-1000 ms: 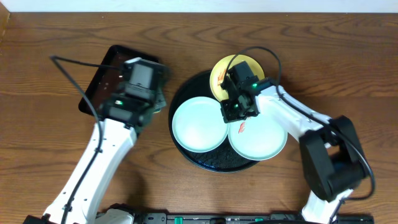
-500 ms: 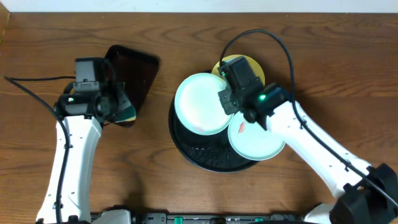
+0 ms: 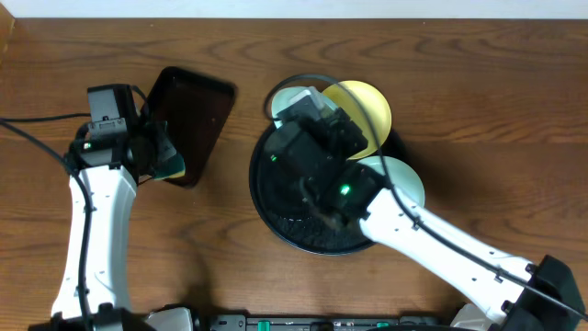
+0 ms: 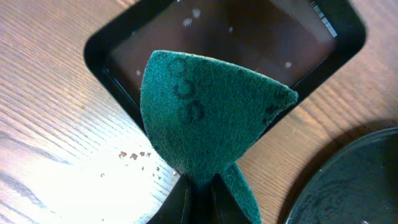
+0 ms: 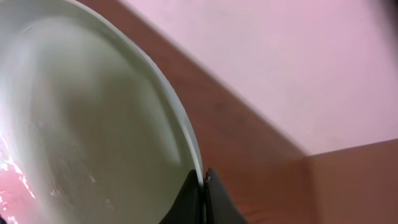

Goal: Clean dirty plates on tray and stack at the side
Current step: 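Grasp the cleaned pale green plate with the right gripper and move it right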

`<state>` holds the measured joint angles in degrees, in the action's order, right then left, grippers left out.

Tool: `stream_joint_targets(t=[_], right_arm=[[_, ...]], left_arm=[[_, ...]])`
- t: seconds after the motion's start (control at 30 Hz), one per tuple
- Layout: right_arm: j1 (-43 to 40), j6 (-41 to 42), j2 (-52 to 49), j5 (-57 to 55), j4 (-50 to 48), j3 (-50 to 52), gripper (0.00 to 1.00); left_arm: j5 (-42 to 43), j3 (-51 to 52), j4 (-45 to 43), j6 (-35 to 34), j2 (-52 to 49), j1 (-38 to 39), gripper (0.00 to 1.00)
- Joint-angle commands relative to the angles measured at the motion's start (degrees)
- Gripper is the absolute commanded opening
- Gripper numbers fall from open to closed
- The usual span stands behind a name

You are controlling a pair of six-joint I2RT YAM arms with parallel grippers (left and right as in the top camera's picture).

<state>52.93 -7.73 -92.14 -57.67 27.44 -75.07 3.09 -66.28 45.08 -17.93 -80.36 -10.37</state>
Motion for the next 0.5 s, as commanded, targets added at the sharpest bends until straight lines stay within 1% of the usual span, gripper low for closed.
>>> stream_joint_targets(t=[0.0,0.23,0.47], right_arm=[[2.6,-7.4,1.4,-12.8,-1.6,-0.9,0.01],[4.9,-7.5,1.4,-12.5,-1.6,-0.9,0.01],[4.9,-5.8,1.4,-12.3,-1.5,-0.9,0.01]], left_arm=[[0.4,-0.9,0.7,0.8,-2.0,-0.3,0.08],[0.4,-0.9,0.8,0.8,-2.3,-0.3,0.07],[0.6,-0.9,0.8,0.8,-2.3,-0.3,0.07]])
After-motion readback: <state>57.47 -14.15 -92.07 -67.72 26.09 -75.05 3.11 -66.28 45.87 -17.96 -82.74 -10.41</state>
